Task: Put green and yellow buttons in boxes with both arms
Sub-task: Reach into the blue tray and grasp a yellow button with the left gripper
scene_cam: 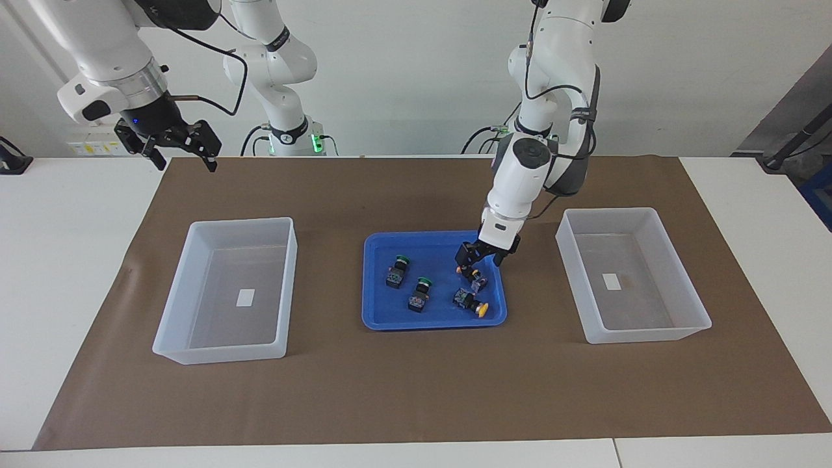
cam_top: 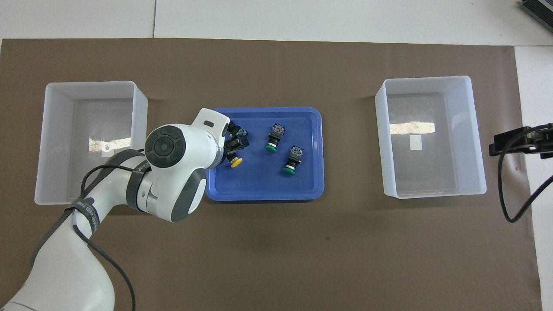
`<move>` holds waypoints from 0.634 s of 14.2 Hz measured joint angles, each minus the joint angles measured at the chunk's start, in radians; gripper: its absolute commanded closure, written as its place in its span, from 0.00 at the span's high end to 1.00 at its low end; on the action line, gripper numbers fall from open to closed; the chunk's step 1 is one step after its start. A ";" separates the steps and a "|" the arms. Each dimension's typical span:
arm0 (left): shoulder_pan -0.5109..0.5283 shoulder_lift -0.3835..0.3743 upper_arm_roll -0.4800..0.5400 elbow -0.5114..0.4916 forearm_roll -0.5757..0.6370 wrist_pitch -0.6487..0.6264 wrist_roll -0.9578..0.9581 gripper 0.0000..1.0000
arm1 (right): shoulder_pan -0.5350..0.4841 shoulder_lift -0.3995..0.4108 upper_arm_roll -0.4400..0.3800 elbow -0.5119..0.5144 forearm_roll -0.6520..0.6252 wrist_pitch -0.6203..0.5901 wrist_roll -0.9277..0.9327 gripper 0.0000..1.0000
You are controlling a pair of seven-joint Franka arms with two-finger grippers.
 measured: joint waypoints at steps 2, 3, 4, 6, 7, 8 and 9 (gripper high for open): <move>-0.005 0.020 0.001 0.000 0.000 0.013 -0.020 1.00 | 0.000 0.000 0.000 0.000 0.000 0.000 0.000 1.00; -0.005 0.024 0.003 -0.002 0.000 0.014 -0.037 1.00 | 0.000 0.000 0.000 0.000 0.000 0.000 0.000 1.00; -0.005 0.028 0.006 -0.003 0.000 0.018 -0.053 1.00 | 0.000 0.000 0.000 0.000 0.000 0.000 0.000 1.00; -0.005 0.034 0.009 -0.006 -0.001 0.030 -0.068 0.84 | 0.000 0.000 0.000 0.000 0.000 0.000 0.000 1.00; -0.004 0.034 0.011 -0.007 -0.001 0.033 -0.071 0.69 | 0.000 0.000 0.000 0.000 0.000 0.000 0.000 1.00; -0.004 0.034 0.012 -0.009 -0.001 0.035 -0.075 0.48 | 0.000 0.000 0.000 0.000 0.000 0.000 0.000 1.00; -0.004 0.034 0.013 -0.010 -0.001 0.036 -0.083 0.27 | 0.000 0.000 0.000 0.000 0.000 0.000 0.000 1.00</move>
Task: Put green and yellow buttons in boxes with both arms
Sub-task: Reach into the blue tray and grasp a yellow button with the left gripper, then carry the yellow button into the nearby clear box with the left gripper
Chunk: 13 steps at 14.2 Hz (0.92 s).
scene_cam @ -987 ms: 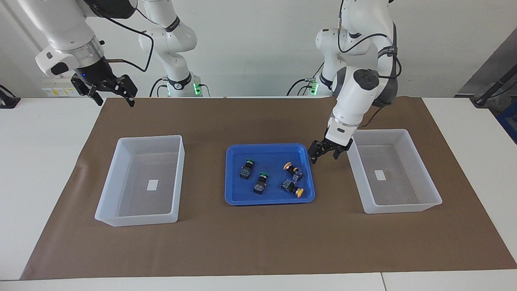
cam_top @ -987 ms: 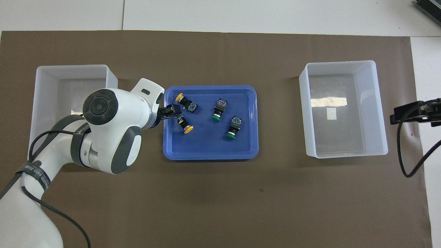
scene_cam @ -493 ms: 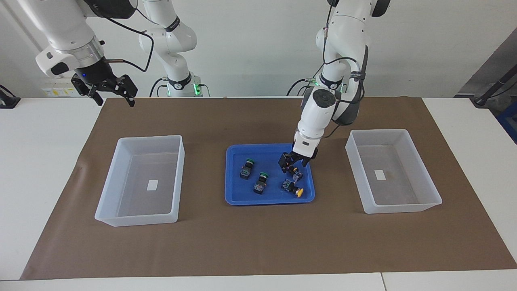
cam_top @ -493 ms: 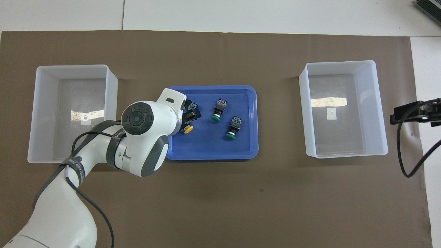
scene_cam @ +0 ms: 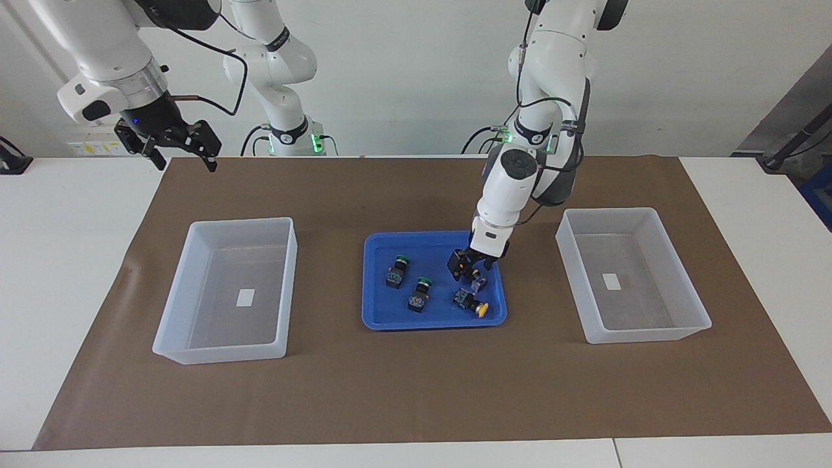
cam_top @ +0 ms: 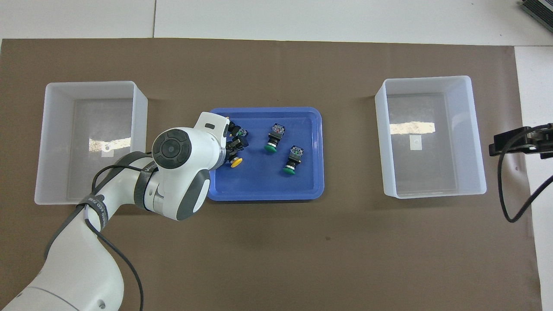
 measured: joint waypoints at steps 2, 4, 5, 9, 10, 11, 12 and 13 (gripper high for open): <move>0.000 0.000 0.001 -0.001 0.000 0.000 -0.008 0.00 | 0.000 0.000 0.000 -0.001 0.000 0.000 0.000 1.00; 0.000 0.000 0.002 -0.001 0.000 0.000 -0.011 0.00 | 0.000 0.000 0.000 -0.002 0.000 0.000 0.000 1.00; 0.001 0.000 0.002 0.000 0.000 0.000 -0.011 0.00 | 0.000 0.000 0.000 -0.002 0.000 0.000 0.000 1.00; 0.019 -0.002 0.009 0.076 0.000 -0.117 -0.013 0.00 | 0.000 0.000 0.000 -0.003 0.000 0.000 0.000 1.00; 0.039 -0.004 0.010 0.127 0.000 -0.187 -0.013 0.00 | 0.001 0.000 0.000 -0.003 0.000 0.000 0.000 1.00; 0.065 -0.010 0.011 0.181 0.000 -0.261 -0.012 0.00 | 0.004 0.000 0.002 -0.003 0.000 0.003 0.000 1.00; 0.096 -0.020 0.012 0.236 0.000 -0.340 -0.010 0.00 | 0.010 0.000 0.010 -0.003 0.000 0.015 0.010 1.00; 0.128 -0.030 0.014 0.282 0.002 -0.413 0.001 0.00 | 0.027 0.000 0.019 -0.003 0.000 0.030 0.046 1.00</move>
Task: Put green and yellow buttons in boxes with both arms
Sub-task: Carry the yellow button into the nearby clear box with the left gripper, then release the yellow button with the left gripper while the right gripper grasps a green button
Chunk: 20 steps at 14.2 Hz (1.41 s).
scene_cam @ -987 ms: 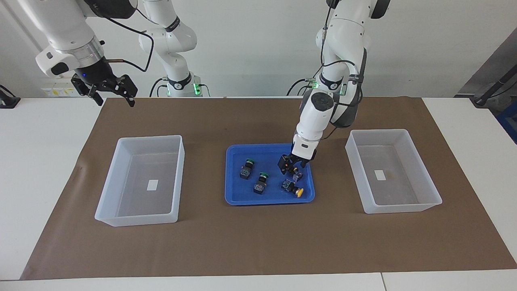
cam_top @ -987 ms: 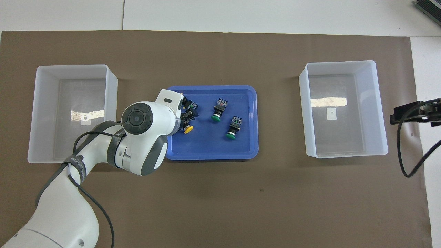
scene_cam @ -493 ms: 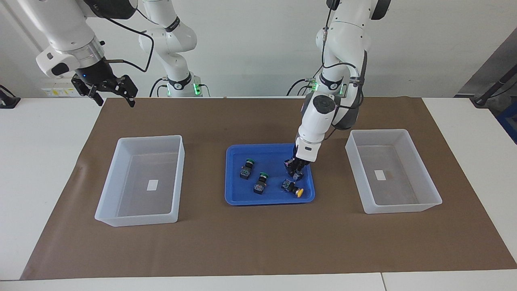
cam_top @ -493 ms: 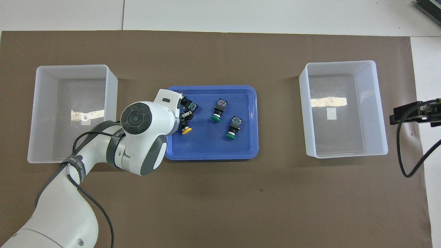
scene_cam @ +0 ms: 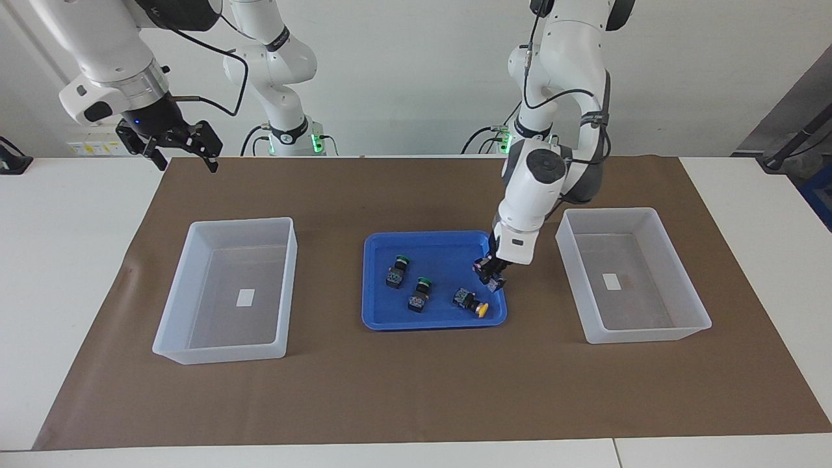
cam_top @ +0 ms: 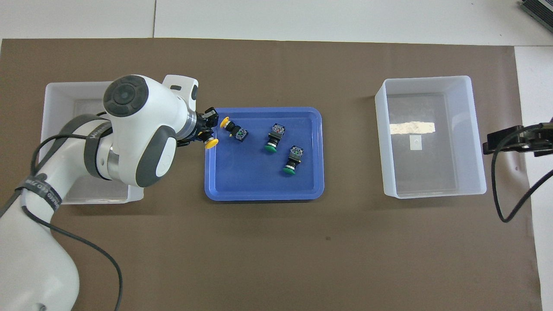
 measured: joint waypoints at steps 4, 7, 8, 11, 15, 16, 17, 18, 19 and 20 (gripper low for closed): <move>0.178 -0.027 0.005 0.126 0.002 -0.216 0.292 0.00 | 0.159 0.013 0.018 -0.059 0.000 0.140 0.260 1.00; 0.329 -0.028 0.009 0.089 0.002 -0.207 0.623 0.00 | 0.285 0.111 0.024 -0.101 0.000 0.290 0.440 1.00; 0.377 -0.030 0.009 0.061 0.002 -0.181 0.716 0.00 | 0.318 0.159 0.024 -0.104 0.004 0.342 0.483 1.00; 0.463 -0.054 0.010 -0.077 0.002 -0.033 0.896 0.00 | 0.393 0.292 0.026 -0.105 0.051 0.501 0.564 1.00; 0.462 -0.072 -0.004 -0.264 0.002 0.167 0.945 0.00 | 0.448 0.394 0.026 -0.104 0.066 0.645 0.608 1.00; 0.460 -0.072 -0.006 -0.295 0.002 0.203 0.952 0.00 | 0.457 0.412 0.026 -0.105 0.067 0.660 0.608 1.00; 0.459 -0.072 -0.008 -0.323 0.002 0.239 0.958 0.00 | 0.471 0.432 0.026 -0.106 0.068 0.672 0.611 1.00; 0.456 -0.072 -0.010 -0.345 0.002 0.266 0.962 0.00 | 0.485 0.453 0.026 -0.110 0.068 0.677 0.617 1.00; 0.446 -0.072 -0.011 -0.360 0.002 0.281 0.963 0.00 | 0.495 0.470 0.027 -0.122 0.068 0.696 0.619 1.00; 0.434 -0.071 -0.012 -0.370 0.002 0.288 0.963 0.00 | 0.500 0.483 0.026 -0.143 0.068 0.732 0.620 1.00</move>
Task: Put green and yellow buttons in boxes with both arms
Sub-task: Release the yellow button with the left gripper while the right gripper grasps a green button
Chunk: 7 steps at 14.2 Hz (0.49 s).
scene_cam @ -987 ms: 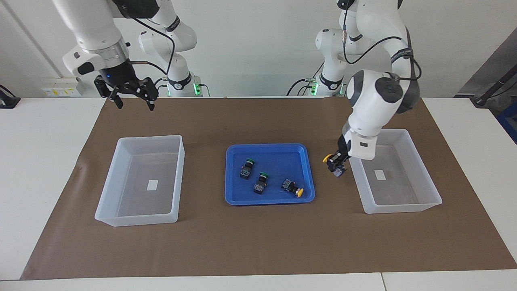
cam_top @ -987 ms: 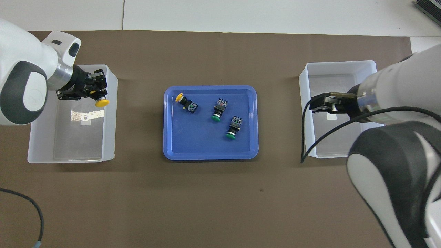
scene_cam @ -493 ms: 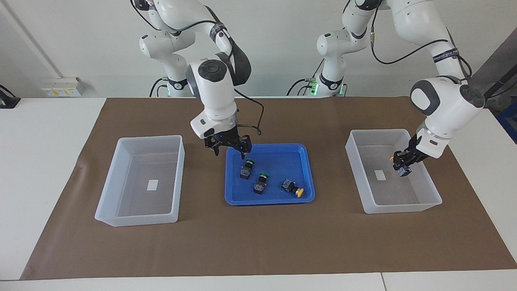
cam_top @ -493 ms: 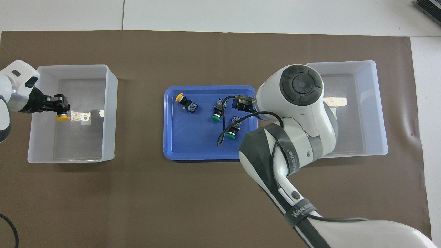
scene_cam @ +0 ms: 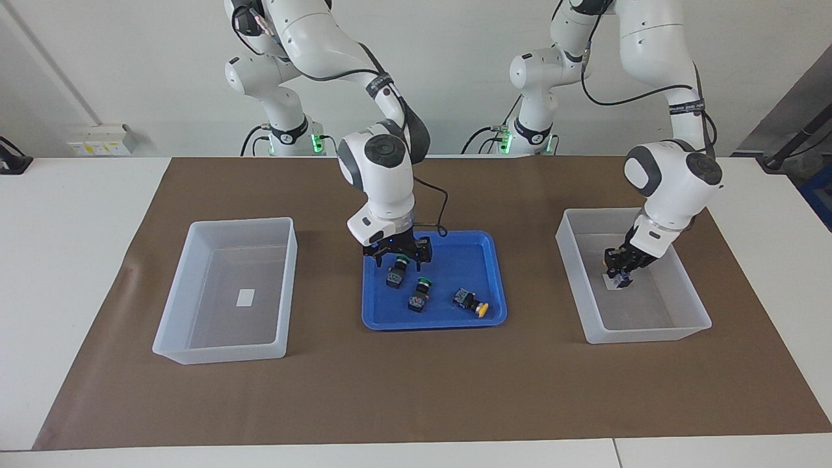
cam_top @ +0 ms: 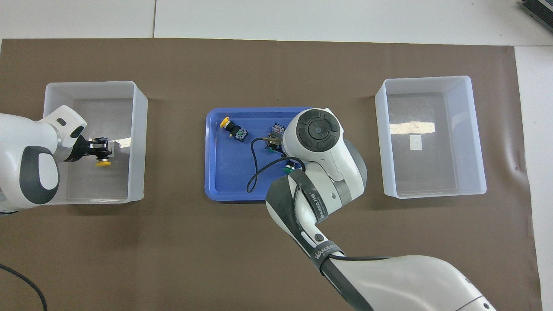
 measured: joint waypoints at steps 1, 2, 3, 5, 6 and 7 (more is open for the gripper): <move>-0.012 0.001 0.000 -0.006 0.000 0.010 0.000 0.04 | 0.002 0.008 0.000 -0.021 0.000 0.030 0.000 1.00; -0.023 0.002 -0.001 -0.007 0.000 0.017 0.000 0.51 | 0.002 0.011 0.000 -0.035 0.000 0.046 0.000 1.00; -0.030 0.002 -0.001 -0.007 0.000 0.020 0.000 0.65 | 0.003 0.011 0.000 -0.043 0.000 0.052 0.000 1.00; -0.029 0.002 0.002 -0.006 0.000 0.021 0.000 0.67 | 0.003 0.011 0.000 -0.045 0.000 0.053 0.000 1.00; -0.027 0.002 0.004 -0.003 0.000 0.020 0.002 0.69 | 0.003 0.010 0.000 -0.047 0.000 0.053 0.000 1.00; -0.026 0.002 0.006 0.010 0.000 0.010 0.003 0.71 | 0.006 0.009 0.000 -0.050 0.000 0.052 0.000 1.00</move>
